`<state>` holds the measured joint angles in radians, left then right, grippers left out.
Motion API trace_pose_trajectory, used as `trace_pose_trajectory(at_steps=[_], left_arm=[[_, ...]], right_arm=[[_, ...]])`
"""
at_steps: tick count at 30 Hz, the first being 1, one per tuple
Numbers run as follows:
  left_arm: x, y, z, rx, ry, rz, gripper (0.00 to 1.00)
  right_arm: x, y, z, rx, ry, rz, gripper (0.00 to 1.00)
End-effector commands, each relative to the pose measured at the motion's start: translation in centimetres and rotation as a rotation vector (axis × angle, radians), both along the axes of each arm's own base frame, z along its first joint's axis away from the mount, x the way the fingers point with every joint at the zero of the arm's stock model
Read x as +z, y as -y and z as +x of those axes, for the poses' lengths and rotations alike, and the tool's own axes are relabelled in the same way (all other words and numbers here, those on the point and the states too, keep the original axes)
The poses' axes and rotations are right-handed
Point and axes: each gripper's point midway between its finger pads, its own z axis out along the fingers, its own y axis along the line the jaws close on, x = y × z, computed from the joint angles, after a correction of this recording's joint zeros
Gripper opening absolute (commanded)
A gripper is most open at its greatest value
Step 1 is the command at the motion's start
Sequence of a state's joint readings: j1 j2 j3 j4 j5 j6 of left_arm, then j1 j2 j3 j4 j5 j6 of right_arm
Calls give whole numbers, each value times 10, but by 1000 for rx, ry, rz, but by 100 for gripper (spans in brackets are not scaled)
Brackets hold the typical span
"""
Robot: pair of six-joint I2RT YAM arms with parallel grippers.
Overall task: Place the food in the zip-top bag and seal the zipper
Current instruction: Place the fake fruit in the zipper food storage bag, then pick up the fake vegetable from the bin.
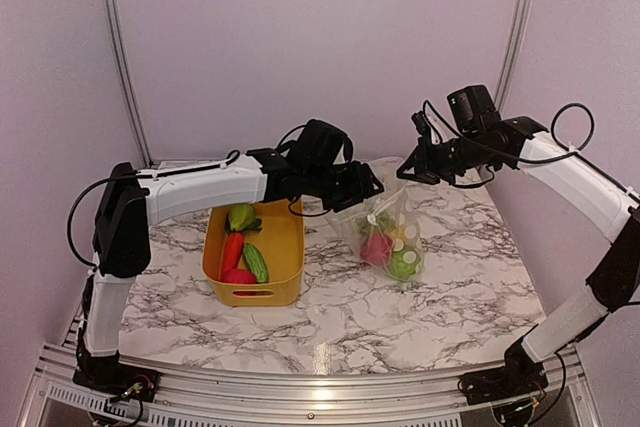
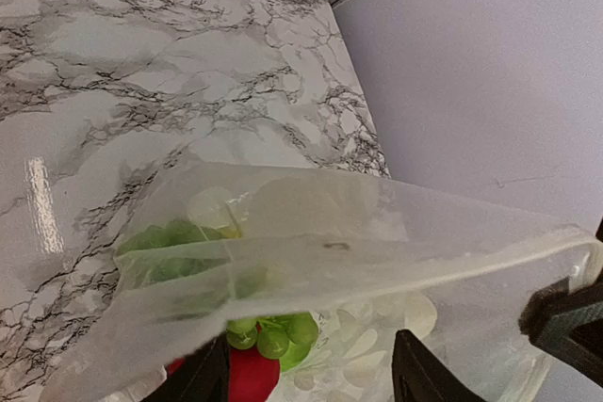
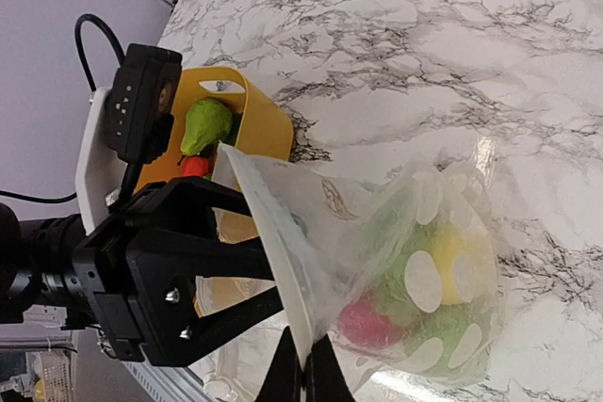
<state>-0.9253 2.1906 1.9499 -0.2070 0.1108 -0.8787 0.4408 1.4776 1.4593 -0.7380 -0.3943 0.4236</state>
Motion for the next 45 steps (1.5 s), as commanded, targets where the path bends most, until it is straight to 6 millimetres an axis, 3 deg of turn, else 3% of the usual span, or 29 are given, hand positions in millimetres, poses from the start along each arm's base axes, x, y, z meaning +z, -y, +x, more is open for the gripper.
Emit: trace_pose_trajectory(at_steps=[1,5,10,16,21,22,23,29,35,39,43,45], left_arm=[[88,11,-40,-196,163,-165,60],[123,9,-73,-325,262,-203,63],[139,-25,-75,-278,372,-108,63],[118,-85,-52,-129,400,127,64],[97,-146,-32,17,357,216,67],[91,-155,-30,37,340,227,92],[86,-164,-30,53,325,246,98],[62,-179,-37,6,270,377,99],[54,-185,-34,15,258,443,99],[60,-226,-15,201,314,619,99],[42,-261,-5,234,349,857,99],[42,-285,4,355,352,938,99]], right_arm=[[18,-1,2,-10,63,14,0],[14,0,7,-20,59,-4,0],[23,8,16,-41,81,-65,0],[45,32,32,-74,88,-62,0],[46,50,43,-104,106,-133,0],[41,49,44,-99,101,-137,0],[35,47,44,-93,94,-135,0],[-8,24,36,-41,28,-118,0],[-13,5,31,4,20,-106,0],[-14,6,32,12,21,-120,0],[-16,6,31,14,17,-124,0],[-16,6,29,16,15,-119,0]])
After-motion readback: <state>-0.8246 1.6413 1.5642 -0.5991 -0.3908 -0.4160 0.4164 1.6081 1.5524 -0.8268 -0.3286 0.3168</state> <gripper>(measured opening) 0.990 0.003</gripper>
